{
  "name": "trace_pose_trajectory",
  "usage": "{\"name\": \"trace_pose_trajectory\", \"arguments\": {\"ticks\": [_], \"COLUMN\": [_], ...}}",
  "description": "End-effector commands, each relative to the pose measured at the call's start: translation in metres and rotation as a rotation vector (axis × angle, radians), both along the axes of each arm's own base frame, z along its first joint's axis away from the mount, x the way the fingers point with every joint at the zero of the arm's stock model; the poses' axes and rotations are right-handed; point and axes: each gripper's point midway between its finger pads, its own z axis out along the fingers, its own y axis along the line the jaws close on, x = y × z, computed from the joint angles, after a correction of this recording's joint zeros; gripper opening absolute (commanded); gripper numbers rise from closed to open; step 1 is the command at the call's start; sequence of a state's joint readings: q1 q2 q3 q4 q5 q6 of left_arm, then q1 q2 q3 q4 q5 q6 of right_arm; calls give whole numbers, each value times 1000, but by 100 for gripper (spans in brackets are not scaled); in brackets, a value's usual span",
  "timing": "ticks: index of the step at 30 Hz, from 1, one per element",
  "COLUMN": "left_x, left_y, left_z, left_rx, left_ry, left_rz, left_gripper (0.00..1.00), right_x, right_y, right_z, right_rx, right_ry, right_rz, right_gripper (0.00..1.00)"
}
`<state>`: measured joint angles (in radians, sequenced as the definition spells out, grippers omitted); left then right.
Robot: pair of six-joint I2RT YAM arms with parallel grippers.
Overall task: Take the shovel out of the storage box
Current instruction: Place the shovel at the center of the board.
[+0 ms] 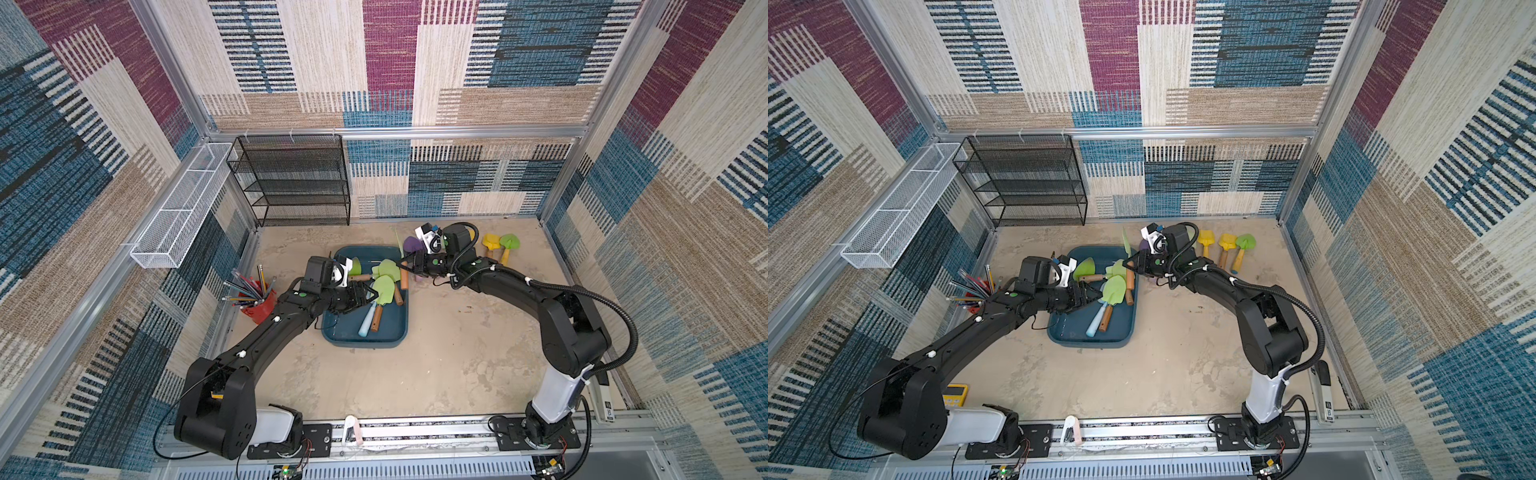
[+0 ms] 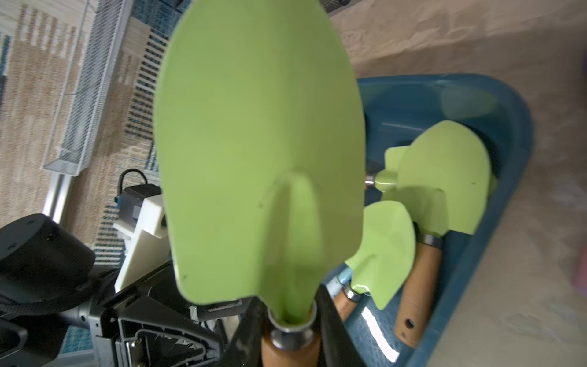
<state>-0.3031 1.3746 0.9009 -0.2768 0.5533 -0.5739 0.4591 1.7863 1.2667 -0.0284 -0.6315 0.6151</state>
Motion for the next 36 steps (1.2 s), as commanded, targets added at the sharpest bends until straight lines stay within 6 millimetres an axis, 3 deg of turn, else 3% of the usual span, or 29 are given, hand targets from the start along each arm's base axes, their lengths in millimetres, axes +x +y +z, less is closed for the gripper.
{"name": "trace_pose_trajectory", "arguments": {"ticks": [1,8,17,26,36], "left_x": [-2,-1,0,1,-4], "left_y": [15,21,25,18,7], "left_z": [-17,-27,-32,-40,-51], "left_rx": [110,175,220,193,182], "left_ry": [23,38,33,36,32], "left_rz": [24,47,57,38,11], "left_gripper": [57,57,56,56,56], "right_x": [5,-4,-31,-59,-74], "right_y": [-27,-68,-85,-80,-70], "right_z": [-13,-37,-76,-123,-151], "right_rx": [-168,-392,-564,-609,-655], "right_ry": [-32,-30,29,126,191], "right_rz": [-108,-247,-282,-255,-248], "right_gripper": [17,17,17,17,18]}}
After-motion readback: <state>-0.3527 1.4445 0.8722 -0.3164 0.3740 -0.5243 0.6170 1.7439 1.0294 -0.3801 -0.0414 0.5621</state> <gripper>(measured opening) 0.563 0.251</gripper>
